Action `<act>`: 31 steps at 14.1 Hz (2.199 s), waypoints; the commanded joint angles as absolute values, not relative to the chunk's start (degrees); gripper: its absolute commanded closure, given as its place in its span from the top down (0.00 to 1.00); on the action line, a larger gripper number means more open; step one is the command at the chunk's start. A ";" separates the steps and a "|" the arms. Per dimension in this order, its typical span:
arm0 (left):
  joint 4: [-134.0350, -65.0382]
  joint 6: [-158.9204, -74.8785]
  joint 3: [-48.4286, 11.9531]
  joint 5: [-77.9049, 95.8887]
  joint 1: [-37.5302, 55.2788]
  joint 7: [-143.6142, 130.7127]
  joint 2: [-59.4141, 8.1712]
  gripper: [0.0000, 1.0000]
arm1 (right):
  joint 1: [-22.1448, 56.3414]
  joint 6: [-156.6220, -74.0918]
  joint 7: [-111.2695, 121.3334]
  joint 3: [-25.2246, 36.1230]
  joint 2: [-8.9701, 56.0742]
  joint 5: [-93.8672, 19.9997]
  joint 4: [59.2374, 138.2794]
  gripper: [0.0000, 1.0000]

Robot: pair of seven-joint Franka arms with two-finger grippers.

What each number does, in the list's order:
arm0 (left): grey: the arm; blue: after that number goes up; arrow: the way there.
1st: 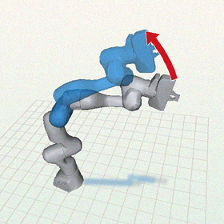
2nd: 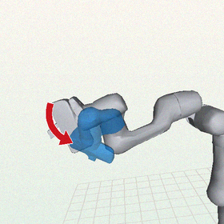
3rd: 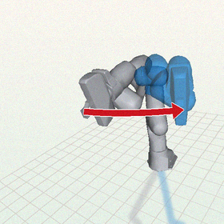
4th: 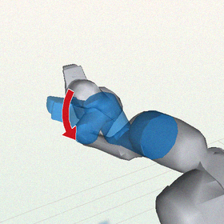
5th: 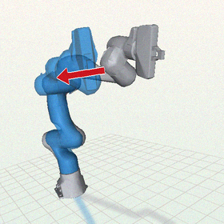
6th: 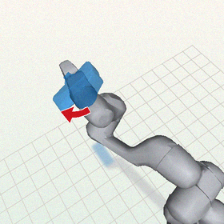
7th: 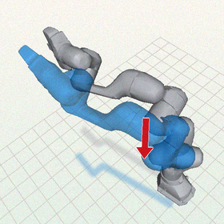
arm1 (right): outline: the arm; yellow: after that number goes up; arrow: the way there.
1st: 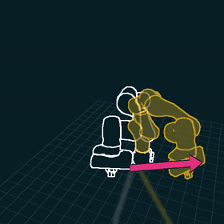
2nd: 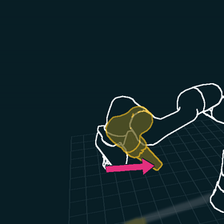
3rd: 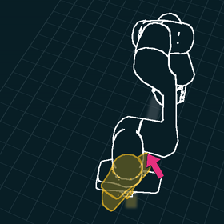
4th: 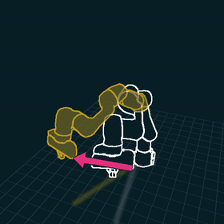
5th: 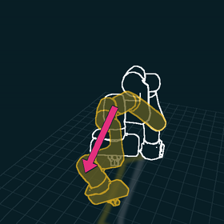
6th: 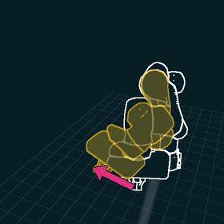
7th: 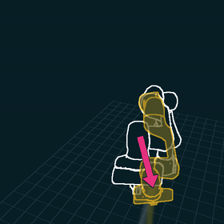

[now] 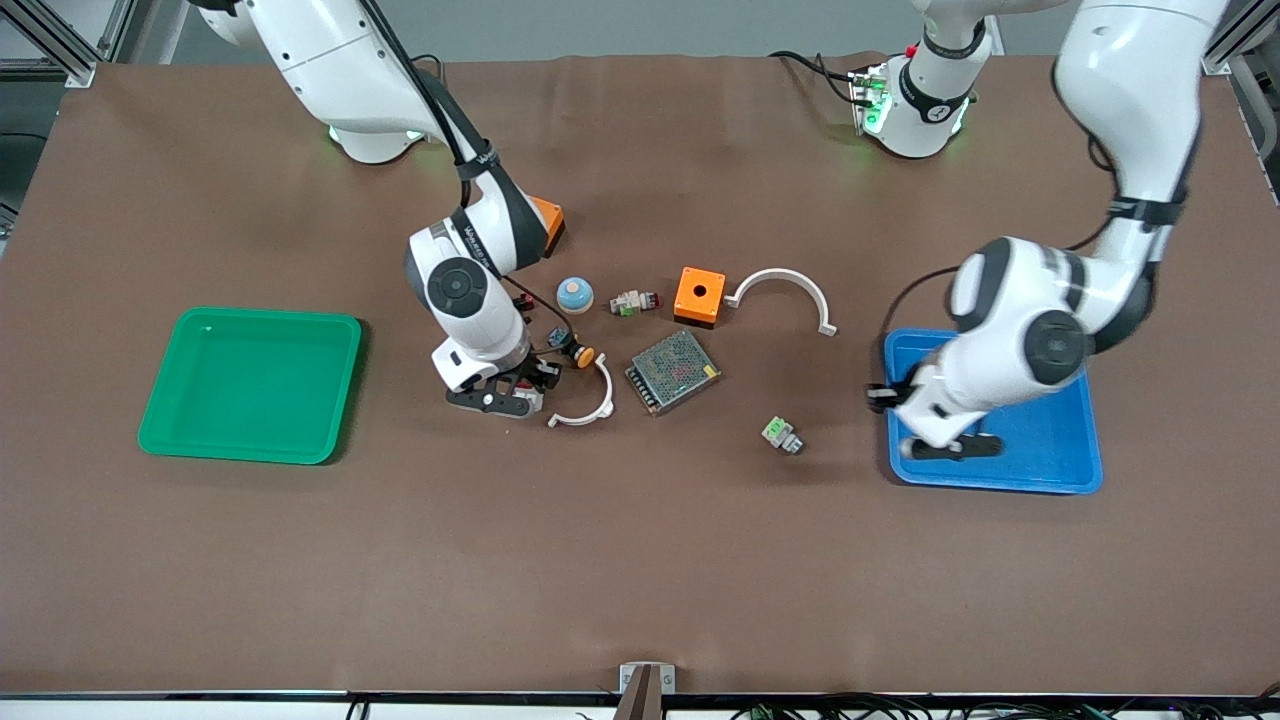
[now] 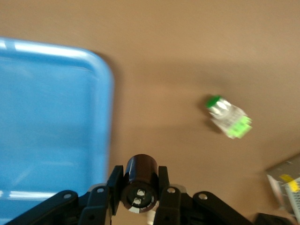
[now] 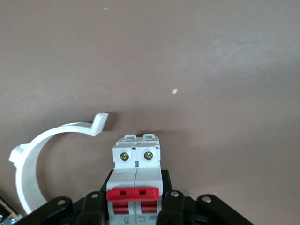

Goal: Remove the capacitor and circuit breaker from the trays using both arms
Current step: 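Lift the capacitor and breaker out of the trays toward the parts, then lower the breaker and capacitor onto the table and open both grippers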

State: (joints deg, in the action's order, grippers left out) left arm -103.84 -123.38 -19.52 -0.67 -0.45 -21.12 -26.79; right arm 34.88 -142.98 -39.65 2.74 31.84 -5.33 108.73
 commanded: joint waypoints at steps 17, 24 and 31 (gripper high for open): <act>-100.63 -123.31 -19.86 -9.49 11.78 -40.34 -36.47 0.01 | 22.70 -113.04 -23.33 3.78 28.58 -5.54 88.68 1.00; -100.90 -124.19 -20.04 -10.02 11.60 -40.69 -37.09 1.00 | 11.18 -101.61 -8.02 4.04 22.07 -2.38 89.21 1.00; -91.88 -112.70 -19.07 -10.46 6.00 -37.55 -25.32 1.00 | 1.77 -96.25 3.24 4.04 16.71 -0.35 88.86 1.00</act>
